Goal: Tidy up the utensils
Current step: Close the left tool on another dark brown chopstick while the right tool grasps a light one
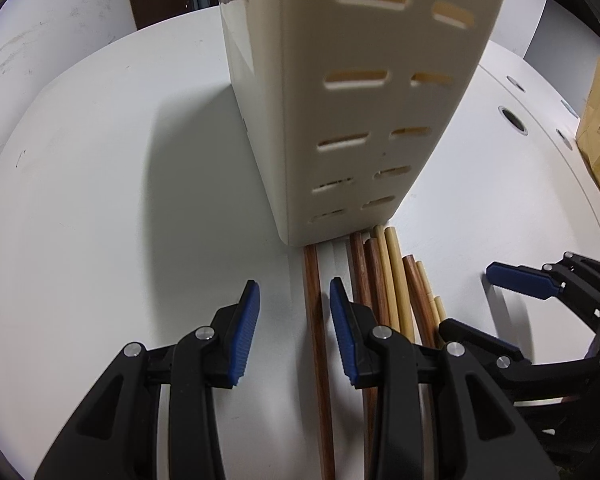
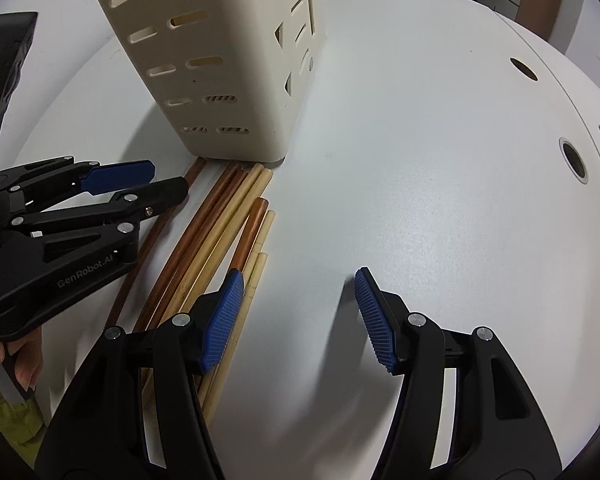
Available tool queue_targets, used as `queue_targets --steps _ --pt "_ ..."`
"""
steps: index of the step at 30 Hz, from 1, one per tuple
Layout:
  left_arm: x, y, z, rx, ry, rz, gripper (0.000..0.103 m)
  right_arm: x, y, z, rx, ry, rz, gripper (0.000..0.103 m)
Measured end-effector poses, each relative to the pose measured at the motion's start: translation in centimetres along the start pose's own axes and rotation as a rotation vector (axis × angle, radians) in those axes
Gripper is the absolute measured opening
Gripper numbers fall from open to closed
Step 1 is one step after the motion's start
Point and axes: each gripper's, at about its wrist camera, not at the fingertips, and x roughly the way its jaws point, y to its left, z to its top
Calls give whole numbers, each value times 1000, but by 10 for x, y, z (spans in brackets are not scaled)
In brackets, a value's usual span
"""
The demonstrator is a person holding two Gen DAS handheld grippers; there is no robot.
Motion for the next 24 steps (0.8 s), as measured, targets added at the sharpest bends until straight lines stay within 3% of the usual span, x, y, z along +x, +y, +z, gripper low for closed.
queue_targets --steps 24 --pt "7 -15 -1 47 0 38 36 -10 5 -16 -22 22 -37 54"
